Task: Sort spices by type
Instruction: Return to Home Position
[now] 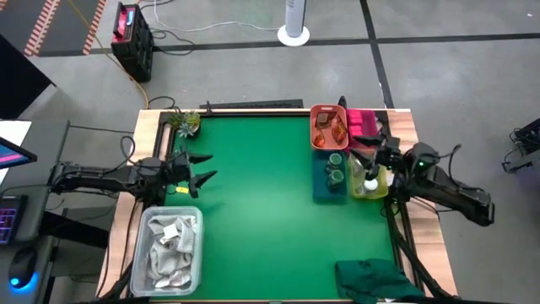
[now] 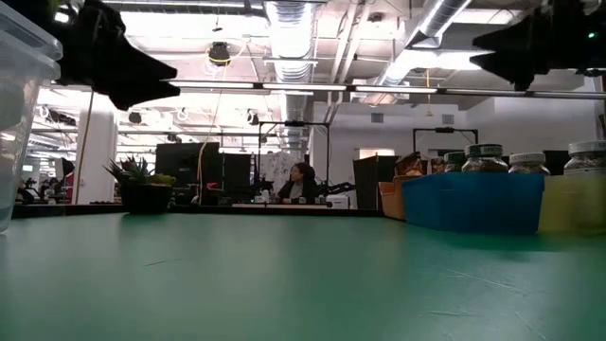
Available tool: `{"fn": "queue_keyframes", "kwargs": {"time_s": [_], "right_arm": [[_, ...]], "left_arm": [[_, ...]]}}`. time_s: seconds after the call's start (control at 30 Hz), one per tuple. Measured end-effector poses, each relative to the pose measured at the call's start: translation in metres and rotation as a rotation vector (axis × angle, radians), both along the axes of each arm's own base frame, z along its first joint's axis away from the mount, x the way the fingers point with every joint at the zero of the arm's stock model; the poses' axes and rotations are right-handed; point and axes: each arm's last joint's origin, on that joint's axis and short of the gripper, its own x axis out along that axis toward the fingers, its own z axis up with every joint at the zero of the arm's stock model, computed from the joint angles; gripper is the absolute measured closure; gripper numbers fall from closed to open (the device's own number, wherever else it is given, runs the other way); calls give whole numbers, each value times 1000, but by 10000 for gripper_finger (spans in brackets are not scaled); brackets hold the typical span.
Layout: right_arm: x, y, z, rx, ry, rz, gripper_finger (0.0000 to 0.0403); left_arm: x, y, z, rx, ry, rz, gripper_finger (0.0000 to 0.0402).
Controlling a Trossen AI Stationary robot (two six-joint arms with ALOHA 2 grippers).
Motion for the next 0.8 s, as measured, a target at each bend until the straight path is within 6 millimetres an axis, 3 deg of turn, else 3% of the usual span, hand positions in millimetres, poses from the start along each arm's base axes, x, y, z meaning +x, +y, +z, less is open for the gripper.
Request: {"fn": "queue_keyframes", "kwargs": {"time_s": [0.2, 0.4, 0.8], "right_arm": [[-7, 4, 0, 20, -36, 23, 143], [1, 2, -16, 77, -25, 39, 143], [5, 7, -26, 74, -1, 105, 143]], "left_arm": [[-2, -8, -18, 10, -11, -67, 134], [-6, -13, -30, 24, -13, -113, 134], [-17, -18, -34, 40, -2, -183, 134]]}}
